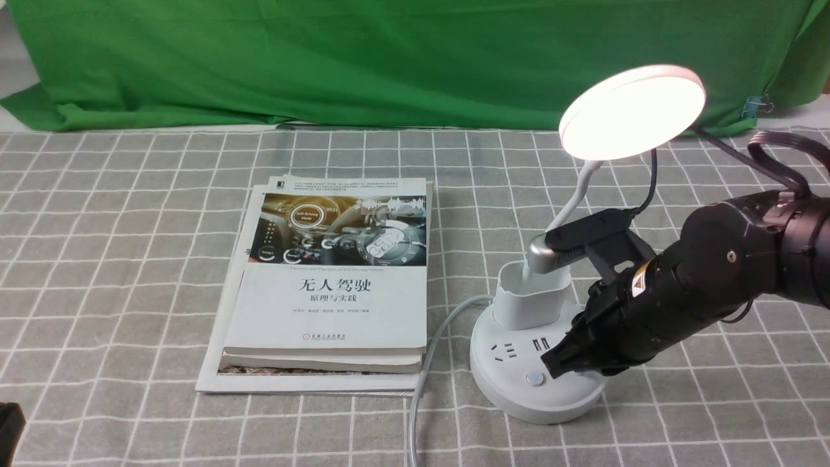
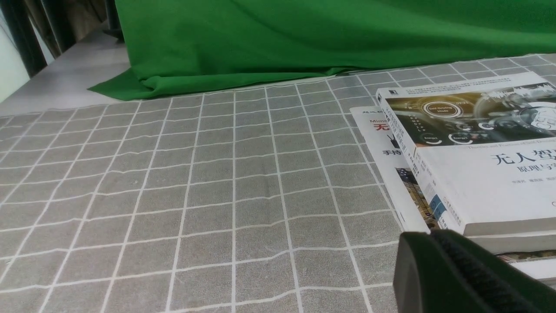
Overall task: Turn off the desk lamp on the grey coffee tablecloth by hand.
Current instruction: 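Press the power button on the lamp base to turn the lamp off with the right gripper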
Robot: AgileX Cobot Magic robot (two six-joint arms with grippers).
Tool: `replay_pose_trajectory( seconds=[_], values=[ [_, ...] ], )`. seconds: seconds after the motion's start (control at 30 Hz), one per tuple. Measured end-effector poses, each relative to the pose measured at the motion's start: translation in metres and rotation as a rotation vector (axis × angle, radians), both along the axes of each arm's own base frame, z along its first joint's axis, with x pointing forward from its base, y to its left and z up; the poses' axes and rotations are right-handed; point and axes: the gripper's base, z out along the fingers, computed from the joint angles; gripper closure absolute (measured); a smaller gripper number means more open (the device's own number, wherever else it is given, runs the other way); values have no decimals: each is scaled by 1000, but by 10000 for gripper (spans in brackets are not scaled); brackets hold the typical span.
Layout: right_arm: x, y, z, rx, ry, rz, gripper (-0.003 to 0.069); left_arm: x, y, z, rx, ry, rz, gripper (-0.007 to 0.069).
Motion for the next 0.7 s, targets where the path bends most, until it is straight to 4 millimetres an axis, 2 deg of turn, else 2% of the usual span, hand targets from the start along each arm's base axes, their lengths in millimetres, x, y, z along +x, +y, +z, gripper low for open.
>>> replay_pose_trajectory(
  seconds=[0.13, 0.27, 0.4, 0.57, 0.7],
  values=[
    [-3, -2, 17, 31, -56, -2, 634, 0, 0, 0, 0, 0, 0, 624],
    [-3, -2, 18, 34, -62, -3, 634, 0, 0, 0, 0, 0, 0, 624],
    [-1, -1, 11, 22, -42, -3, 634, 0, 0, 0, 0, 0, 0, 624],
    [4, 2, -14, -15, 27, -3, 634, 0, 0, 0, 0, 0, 0, 624],
    [5, 1, -16, -16, 28, -6, 634, 0, 0, 0, 0, 0, 0, 624]
  ],
)
